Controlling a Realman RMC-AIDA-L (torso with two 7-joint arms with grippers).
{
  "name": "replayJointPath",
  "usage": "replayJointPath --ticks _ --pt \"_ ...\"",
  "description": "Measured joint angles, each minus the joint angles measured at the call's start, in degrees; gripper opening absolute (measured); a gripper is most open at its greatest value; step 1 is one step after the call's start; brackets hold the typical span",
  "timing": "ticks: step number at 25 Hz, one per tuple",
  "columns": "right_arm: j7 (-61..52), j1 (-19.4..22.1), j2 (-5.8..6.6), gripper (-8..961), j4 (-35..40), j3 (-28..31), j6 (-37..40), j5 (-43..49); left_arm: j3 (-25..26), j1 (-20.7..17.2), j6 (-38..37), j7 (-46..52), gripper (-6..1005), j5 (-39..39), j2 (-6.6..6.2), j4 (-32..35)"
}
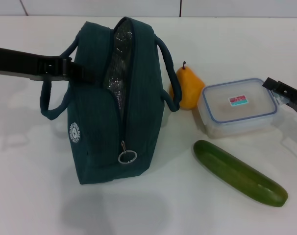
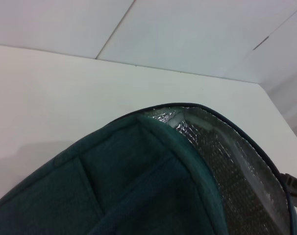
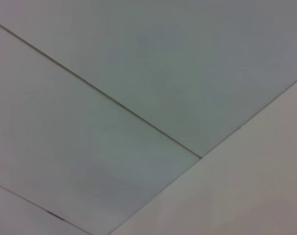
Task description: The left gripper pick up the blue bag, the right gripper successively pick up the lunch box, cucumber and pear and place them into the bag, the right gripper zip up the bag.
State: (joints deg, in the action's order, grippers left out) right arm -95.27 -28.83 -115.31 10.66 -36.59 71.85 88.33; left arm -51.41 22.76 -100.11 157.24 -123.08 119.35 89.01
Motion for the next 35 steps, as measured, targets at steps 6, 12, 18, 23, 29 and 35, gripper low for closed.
replayJointPath --ticks 6,12,18,23,29,35 --pt "-0.01 0.33 0.0 500 -0.05 -0.27 -0.23 0.0 -0.01 0.0 0.03 -0.01 47 0.03 0.0 0.05" --pt "-0.01 0.43 0.0 495 -0.21 -0.5 -0.04 0.01 -0.01 0.0 0.03 -0.01 47 0.04 0.0 0.13" --pt "-0.07 1.25 0.0 490 -0.21 -0.03 2.0 0.01 -0.01 -0.01 0.01 -0.01 47 0.04 0.0 0.11" --pt "-0.1 1.65 0.0 337 -0.21 0.11 3.99 -0.01 -0.01 -0.12 0.0 -0.09 47 0.04 0.0 0.08" --pt "-0.1 1.45 -0.06 126 -0.21 0.12 4.5 -0.15 -0.01 0.0 -0.06 -0.09 48 0.03 0.0 0.02" --pt "-0.1 1.87 -0.09 117 -0.21 0.19 6.08 -2.02 -0.01 -0.11 -0.11 -0.1 48 0.45 0.0 0.21"
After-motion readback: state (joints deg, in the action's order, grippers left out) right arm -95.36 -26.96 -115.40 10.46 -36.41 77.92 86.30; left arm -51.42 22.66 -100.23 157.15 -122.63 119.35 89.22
